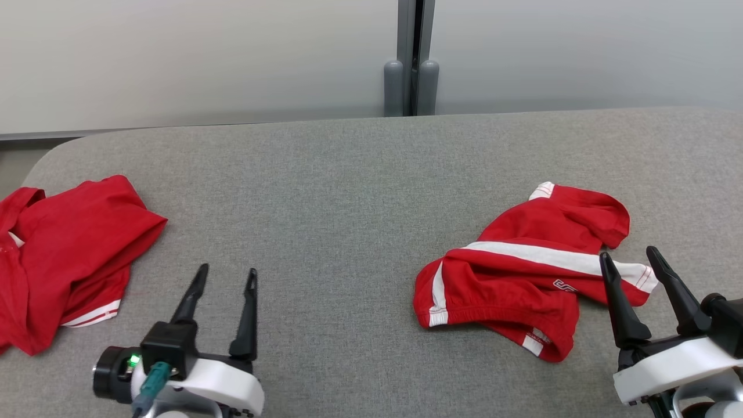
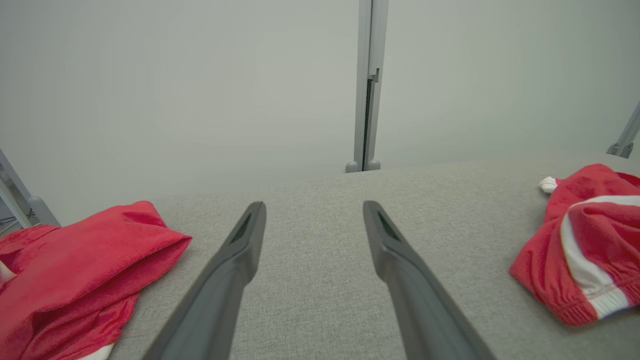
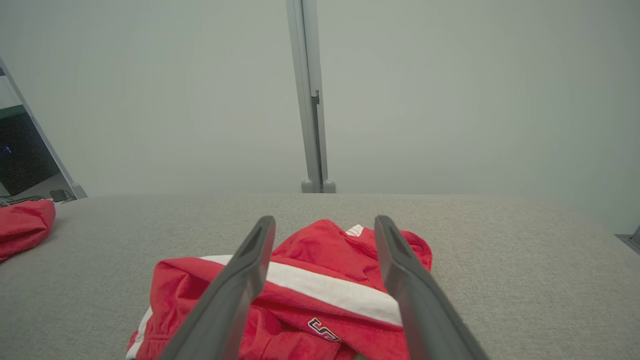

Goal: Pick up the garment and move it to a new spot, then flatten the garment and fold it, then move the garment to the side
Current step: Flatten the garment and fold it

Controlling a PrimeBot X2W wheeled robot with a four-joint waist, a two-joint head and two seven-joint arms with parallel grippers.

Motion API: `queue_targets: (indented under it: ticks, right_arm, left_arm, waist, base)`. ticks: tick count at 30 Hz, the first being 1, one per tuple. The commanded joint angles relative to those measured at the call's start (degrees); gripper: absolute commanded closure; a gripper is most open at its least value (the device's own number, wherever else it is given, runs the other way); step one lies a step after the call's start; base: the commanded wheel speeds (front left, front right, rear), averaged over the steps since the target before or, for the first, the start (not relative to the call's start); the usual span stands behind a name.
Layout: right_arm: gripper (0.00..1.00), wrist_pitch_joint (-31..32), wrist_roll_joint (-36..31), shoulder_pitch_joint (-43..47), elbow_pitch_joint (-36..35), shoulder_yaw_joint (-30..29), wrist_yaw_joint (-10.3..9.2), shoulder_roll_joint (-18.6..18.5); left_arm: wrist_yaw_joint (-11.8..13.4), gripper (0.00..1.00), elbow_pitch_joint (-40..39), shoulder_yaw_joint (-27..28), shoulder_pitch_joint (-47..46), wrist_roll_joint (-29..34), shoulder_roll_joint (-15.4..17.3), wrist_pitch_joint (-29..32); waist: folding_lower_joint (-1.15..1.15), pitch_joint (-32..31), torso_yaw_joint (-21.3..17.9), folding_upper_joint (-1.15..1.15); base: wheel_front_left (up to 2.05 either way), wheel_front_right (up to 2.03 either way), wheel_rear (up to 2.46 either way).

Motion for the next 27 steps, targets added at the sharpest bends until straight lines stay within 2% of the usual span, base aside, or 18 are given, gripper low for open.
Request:
queue_targets:
  ticks: [1,3,8,13,15,24,25,26,27]
  right_arm:
    - [0.00,0.0,0.1,0.2,-0.3,-0.2,0.00,-0.1]
    - [0.00,0.1,0.3,-0.2,-0.3,-0.3,0.00,-0.1]
    - [0.00,0.2,0.8,-1.5,-0.4,0.1,0.00,-0.4]
    - [0.00,-0.1,1.5,-3.2,0.1,1.1,0.00,-0.5]
    - [0.00,-0.4,1.8,-4.1,0.4,1.4,0.00,-0.5]
    - [0.00,-2.0,3.5,-6.1,2.2,1.5,0.00,0.0]
    - [0.00,-2.2,3.5,-6.2,2.4,1.4,0.00,0.1]
    - [0.00,-2.4,3.5,-6.2,2.4,1.4,0.00,0.3]
    - [0.00,-2.4,3.5,-6.2,2.5,1.4,0.00,0.5]
  left_arm:
    - [-0.3,0.00,-0.2,-0.4,-0.3,-0.1,-0.1,0.3]
    - [-1.4,0.00,-0.1,-1.9,-1.5,-0.3,-1.0,1.3]
    - [-6.2,0.00,1.6,-8.1,-5.6,-0.3,-4.4,5.0]
    - [-10.9,0.00,6.3,-14.4,-10.0,-0.6,-8.3,8.2]
    - [-12.0,0.00,8.3,-16.2,-11.7,-0.7,-9.3,8.6]
    - [-12.0,0.00,18.4,-18.2,-17.3,-3.7,-10.9,9.7]
    - [-11.6,0.46,19.1,-18.1,-17.9,-4.1,-11.0,9.3]
    - [-11.5,1.00,19.9,-18.2,-18.4,-4.2,-11.1,9.0]
    - [-11.4,1.00,20.7,-18.4,-18.5,-4.5,-11.1,9.1]
  waist:
    - [0.00,0.2,0.0,0.00]
    - [0.00,0.7,0.0,0.00]
    - [0.00,2.9,-0.9,0.00]
    - [0.00,5.7,-3.7,0.00]
    - [0.00,7.0,-5.1,0.00]
    - [0.00,11.1,-9.3,0.00]
    - [0.00,11.3,-9.5,0.00]
    - [0.00,11.4,-9.6,0.00]
    - [0.00,11.5,-9.7,0.00]
  base:
    - [0.00,0.00,0.00]
    - [0.00,0.00,0.00]
    - [0.00,0.00,0.00]
    - [0.00,0.00,0.00]
    - [0.00,0.00,0.00]
    - [0.00,0.00,0.00]
    - [0.00,0.00,0.00]
    - [0.00,0.00,0.00]
    - [0.00,0.00,0.00]
